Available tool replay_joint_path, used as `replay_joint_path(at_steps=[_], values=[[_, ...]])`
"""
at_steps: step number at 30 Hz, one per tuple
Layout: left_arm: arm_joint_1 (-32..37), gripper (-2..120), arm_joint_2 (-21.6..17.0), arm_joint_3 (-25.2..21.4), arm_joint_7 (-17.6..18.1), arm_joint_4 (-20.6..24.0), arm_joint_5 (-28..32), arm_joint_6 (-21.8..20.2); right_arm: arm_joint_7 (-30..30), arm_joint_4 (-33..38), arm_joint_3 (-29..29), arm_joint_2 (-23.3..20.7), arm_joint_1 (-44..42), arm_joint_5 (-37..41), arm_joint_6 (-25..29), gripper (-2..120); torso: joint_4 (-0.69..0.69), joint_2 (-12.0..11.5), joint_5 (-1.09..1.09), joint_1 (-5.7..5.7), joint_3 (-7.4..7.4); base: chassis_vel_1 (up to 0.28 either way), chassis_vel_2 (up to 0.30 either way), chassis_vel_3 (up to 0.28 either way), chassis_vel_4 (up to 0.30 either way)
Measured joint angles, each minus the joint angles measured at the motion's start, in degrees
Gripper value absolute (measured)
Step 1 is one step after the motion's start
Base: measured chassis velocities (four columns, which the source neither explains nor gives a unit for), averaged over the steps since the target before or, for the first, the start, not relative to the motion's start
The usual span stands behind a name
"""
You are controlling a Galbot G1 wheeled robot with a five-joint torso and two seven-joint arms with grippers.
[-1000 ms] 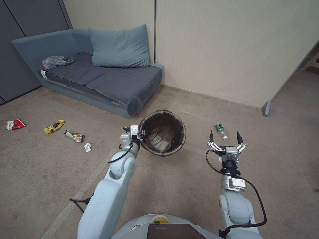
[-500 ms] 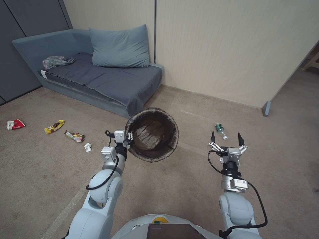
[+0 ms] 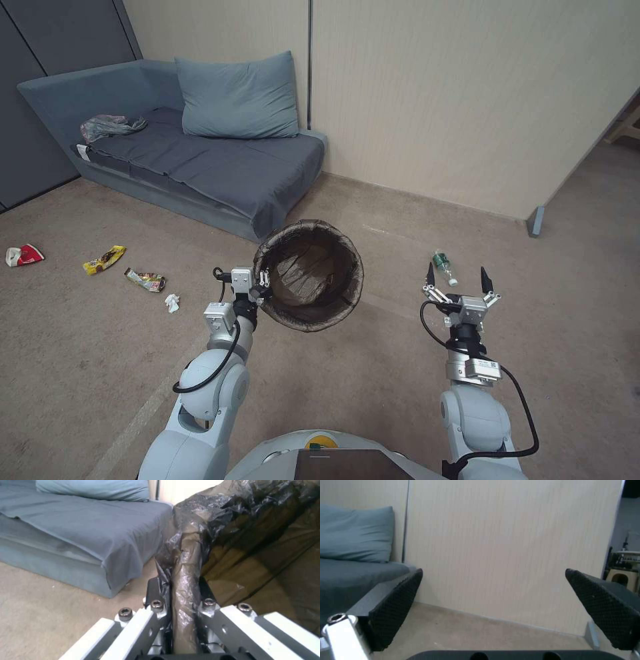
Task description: Pick up the trash bin, then pick up the garbage from the floor and place it into the trash bin.
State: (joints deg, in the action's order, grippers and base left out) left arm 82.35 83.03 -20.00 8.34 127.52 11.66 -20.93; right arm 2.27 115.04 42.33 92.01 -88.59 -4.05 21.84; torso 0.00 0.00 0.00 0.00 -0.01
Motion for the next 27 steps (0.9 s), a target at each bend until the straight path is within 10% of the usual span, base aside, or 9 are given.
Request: replay_joint_path(at_steps=[27], values=[[0.0, 3, 0.0, 0.5, 0.1, -1.3, -0.5, 0.1, 0.6, -2.7, 0.7, -0.9, 1.9, -2.9, 4.4, 100, 0.01, 0.0, 0.00, 0.00, 0.00, -0.144, 0.149, 0.147, -0.146]])
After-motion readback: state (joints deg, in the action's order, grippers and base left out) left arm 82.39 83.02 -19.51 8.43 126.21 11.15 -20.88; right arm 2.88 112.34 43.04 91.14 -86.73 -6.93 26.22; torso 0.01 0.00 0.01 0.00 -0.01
